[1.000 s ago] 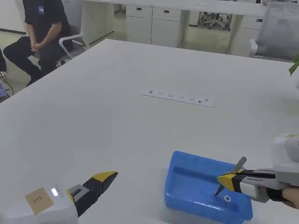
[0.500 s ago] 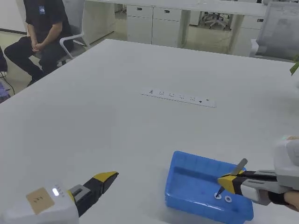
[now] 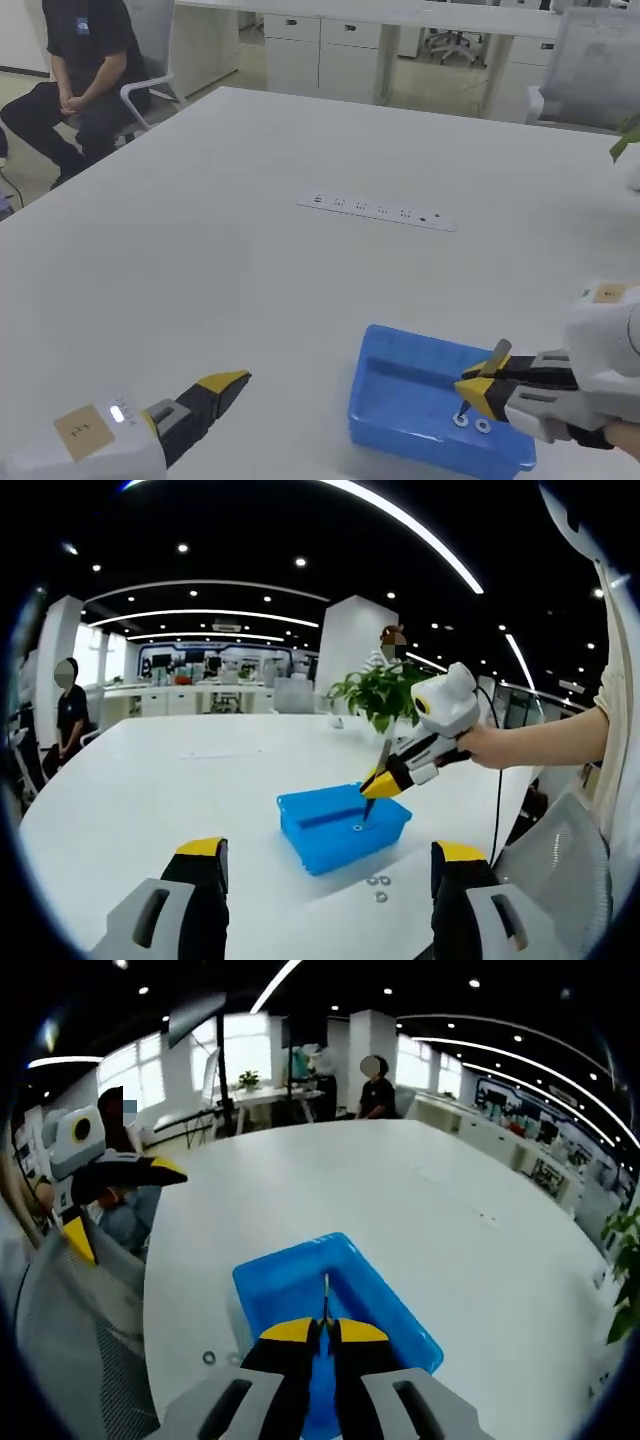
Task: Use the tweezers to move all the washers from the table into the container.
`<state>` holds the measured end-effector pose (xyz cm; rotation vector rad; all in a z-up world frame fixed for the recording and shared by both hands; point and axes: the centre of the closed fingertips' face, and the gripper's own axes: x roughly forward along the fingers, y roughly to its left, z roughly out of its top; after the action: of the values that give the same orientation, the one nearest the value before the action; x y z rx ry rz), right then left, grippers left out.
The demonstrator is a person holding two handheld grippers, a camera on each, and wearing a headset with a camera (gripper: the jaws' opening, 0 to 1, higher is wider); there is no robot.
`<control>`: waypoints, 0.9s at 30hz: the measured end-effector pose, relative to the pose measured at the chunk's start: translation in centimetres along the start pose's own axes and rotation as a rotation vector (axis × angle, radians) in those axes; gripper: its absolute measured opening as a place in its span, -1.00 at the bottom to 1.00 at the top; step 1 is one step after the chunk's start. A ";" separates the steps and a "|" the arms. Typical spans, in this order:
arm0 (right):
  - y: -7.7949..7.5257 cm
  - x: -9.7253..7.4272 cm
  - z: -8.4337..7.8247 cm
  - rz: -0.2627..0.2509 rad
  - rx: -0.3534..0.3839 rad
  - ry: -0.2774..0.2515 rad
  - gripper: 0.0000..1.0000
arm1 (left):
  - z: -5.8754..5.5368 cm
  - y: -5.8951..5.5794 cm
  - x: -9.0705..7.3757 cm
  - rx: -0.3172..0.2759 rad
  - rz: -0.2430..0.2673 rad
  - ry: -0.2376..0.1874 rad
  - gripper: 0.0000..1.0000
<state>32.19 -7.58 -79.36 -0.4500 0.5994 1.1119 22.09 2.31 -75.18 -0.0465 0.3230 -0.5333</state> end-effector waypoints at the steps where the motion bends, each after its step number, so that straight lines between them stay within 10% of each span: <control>1: 0.2 0.0 0.3 0.001 -0.014 -0.007 -0.94 | 0.0 0.0 0.0 0.002 -0.001 0.001 0.69; 12: 1.7 -0.2 2.2 -0.040 -0.197 -0.012 -0.94 | 0.0 0.1 0.0 0.004 0.002 -0.001 0.69; 27: 5.7 -0.8 4.1 0.004 -0.261 -0.072 -0.94 | -0.2 0.0 0.0 0.008 -0.004 0.009 0.68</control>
<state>27.55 -3.47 -75.97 -0.6311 0.3934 1.2110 22.03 2.32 -75.34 -0.0367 0.3299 -0.5390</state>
